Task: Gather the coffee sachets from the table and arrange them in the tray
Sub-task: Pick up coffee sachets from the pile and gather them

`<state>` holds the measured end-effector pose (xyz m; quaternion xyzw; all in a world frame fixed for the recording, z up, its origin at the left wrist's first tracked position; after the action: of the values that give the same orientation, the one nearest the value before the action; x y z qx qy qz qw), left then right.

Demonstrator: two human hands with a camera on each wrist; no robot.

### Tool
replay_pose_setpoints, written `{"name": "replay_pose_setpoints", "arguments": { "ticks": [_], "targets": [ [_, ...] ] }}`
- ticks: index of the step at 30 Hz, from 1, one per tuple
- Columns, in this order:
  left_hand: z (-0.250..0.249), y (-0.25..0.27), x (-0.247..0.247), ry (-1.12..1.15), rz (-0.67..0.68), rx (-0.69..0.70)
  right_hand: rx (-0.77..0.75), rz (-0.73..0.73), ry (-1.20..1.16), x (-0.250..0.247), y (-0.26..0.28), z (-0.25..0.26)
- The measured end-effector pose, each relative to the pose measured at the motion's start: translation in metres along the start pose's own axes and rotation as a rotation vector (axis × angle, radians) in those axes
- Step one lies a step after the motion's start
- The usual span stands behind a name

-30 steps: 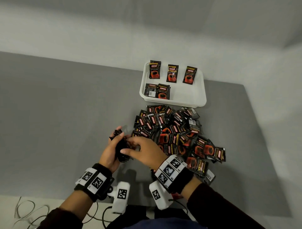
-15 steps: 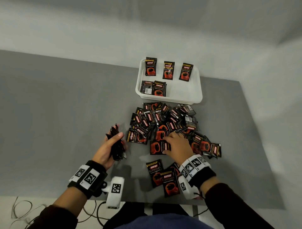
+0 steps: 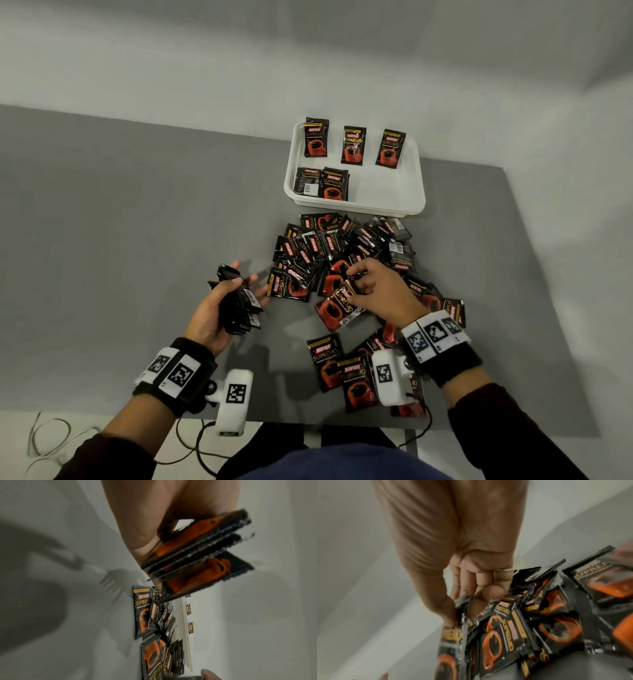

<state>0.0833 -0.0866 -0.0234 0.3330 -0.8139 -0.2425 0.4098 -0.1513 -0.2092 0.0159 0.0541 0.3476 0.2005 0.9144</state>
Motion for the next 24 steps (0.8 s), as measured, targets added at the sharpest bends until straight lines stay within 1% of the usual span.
{"name": "replay_pose_setpoints", "arguments": {
  "ticks": [1,3,5,6,7,8,9,12,13,15,20,22,24],
  "targets": [
    [0.000,-0.001,-0.001,-0.001,-0.003,-0.001,-0.006,0.054,-0.034,-0.004,0.003,0.005],
    [0.001,-0.001,-0.002,-0.003,-0.007,-0.004,-0.015,0.242,-0.041,-0.004,0.010,0.011],
    [0.003,-0.001,-0.002,-0.008,-0.007,-0.009,-0.005,0.429,0.039,0.008,0.019,0.011],
    [0.004,0.000,-0.001,-0.010,-0.008,-0.011,-0.003,0.487,0.095,0.017,0.024,0.009],
    [0.005,0.000,0.000,-0.012,-0.008,-0.013,-0.017,0.511,0.158,0.028,0.029,0.006],
    [0.006,0.001,0.000,-0.012,-0.009,-0.015,-0.049,0.503,0.229,0.038,0.034,0.002],
    [0.006,0.001,0.001,-0.010,-0.009,-0.016,-0.099,0.466,0.318,0.048,0.037,-0.003],
    [0.007,0.003,0.004,-0.008,-0.002,-0.012,-0.293,0.281,0.606,0.065,0.044,-0.015],
    [0.006,0.003,0.005,-0.007,0.001,-0.011,-0.320,0.244,0.647,0.067,0.045,-0.018],
    [0.006,0.004,0.005,-0.003,0.005,-0.010,-0.310,0.211,0.650,0.069,0.046,-0.022],
    [0.008,0.004,0.002,-0.018,-0.013,-0.004,-0.337,0.208,0.635,0.078,0.039,-0.021],
    [0.009,0.004,0.002,-0.025,-0.012,-0.004,-0.341,0.204,0.586,0.079,0.034,-0.019],
    [0.009,0.004,0.002,-0.024,-0.008,-0.003,-0.300,0.175,0.480,0.076,0.027,-0.014]
  ]
}}
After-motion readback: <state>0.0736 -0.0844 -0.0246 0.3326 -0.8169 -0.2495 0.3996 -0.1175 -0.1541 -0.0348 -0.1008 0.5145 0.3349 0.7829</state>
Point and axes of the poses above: each hand's wrist, its own y-axis away from the middle knuckle, its own x-axis out of the palm, z = x × y, the point moved 3 cm from there along -y, towards the middle knuckle, and after that the axes turned 14 degrees about -z, right-handed, at the moved point
